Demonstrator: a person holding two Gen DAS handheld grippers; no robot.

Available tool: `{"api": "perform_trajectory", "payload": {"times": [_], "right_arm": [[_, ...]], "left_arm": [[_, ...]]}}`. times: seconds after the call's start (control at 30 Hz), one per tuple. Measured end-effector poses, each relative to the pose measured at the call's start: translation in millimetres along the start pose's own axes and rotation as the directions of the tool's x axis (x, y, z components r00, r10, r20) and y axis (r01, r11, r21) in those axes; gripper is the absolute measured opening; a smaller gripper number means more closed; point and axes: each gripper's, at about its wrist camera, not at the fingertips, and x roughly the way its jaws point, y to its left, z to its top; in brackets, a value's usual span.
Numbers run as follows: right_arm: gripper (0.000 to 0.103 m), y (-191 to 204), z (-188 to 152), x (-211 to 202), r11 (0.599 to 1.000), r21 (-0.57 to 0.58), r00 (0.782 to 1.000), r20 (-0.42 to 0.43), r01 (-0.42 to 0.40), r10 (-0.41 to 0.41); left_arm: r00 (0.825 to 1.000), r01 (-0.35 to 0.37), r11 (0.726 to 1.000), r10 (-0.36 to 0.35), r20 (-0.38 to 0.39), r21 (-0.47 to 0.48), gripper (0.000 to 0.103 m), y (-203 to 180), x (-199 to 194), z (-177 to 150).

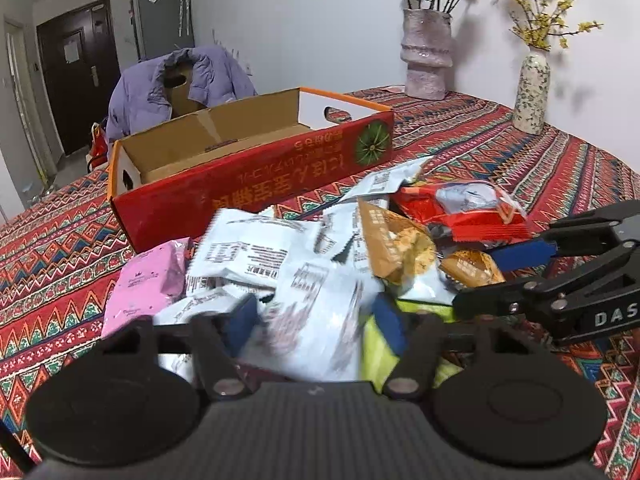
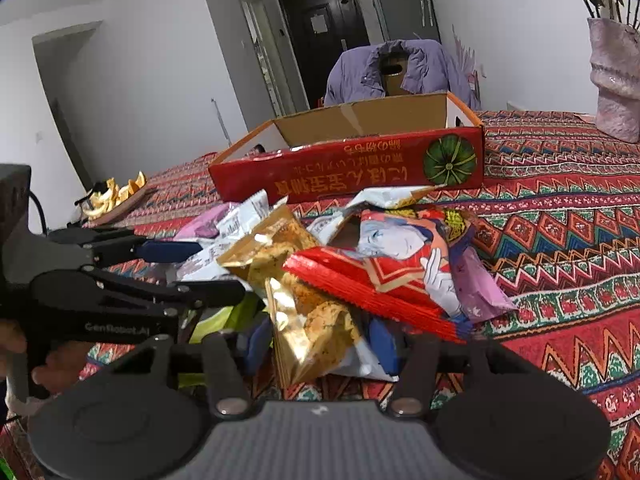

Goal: Organize snacks
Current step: 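Grasp a white snack packet with the left tool while the right tool grasps another packet, then lift the white packets and carry both tools over the open cardboard box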

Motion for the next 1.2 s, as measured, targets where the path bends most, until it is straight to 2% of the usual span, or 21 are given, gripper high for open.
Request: {"api": "perform_trajectory", "payload": {"times": [0.03,0.1,0.37,0.63,0.73,0.97,1.1,1.2], "right_arm": [[0.049,2.0,-0.9,-1.3,1.0,-0.014,1.0,0.001,0.005,-0.005],[0.046,3.4,-2.3,-6.0,1.0,-0.017,1.0,0.004,0.004,-0.004],[0.041,6.5,-13.8,-38.9,0.999,-0.027,0.999,0.046,-0.023,0.024],[0.041,19.4,-33.2,-105.8,0.996,-0.089,0.991,0.125,-0.03,0.041],[0.04,24.7,-40.4,-131.0,0.993,-0.112,0.987,0.149,-0.04,0.056],[0.04,27.4,-50.8,-174.0,0.984,-0.171,0.979,0.186,-0.046,0.078],[0.04,21.7,-50.9,-182.4,0.984,-0.173,0.977,0.201,-0.031,0.066],[0.04,17.9,-49.7,-182.6,0.985,-0.168,0.978,0.199,-0.026,0.06]], "left_arm": [[1.0,0.0,1.0,0.0,-0.006,-0.01,0.05,-1.0,-2.6,-0.3],[1.0,0.0,0.999,0.0,-0.01,-0.039,0.041,-3.8,-11.8,-1.8],[0.996,-0.061,0.99,0.068,0.051,-0.131,0.041,-28.2,-71.3,-13.4],[0.982,-0.139,0.948,0.169,0.083,-0.285,0.041,-56.8,-138.2,-37.1],[0.969,-0.189,0.934,0.227,0.095,-0.303,0.041,-72.3,-163.3,-44.9],[0.95,-0.235,0.916,0.287,0.122,-0.325,0.041,-94.9,-198.9,-58.4],[0.949,-0.232,0.919,0.287,0.134,-0.32,0.041,-99.6,-203.6,-57.4],[0.951,-0.239,0.913,0.289,0.11,-0.33,0.041,-95.5,-198.2,-56.1]]}}
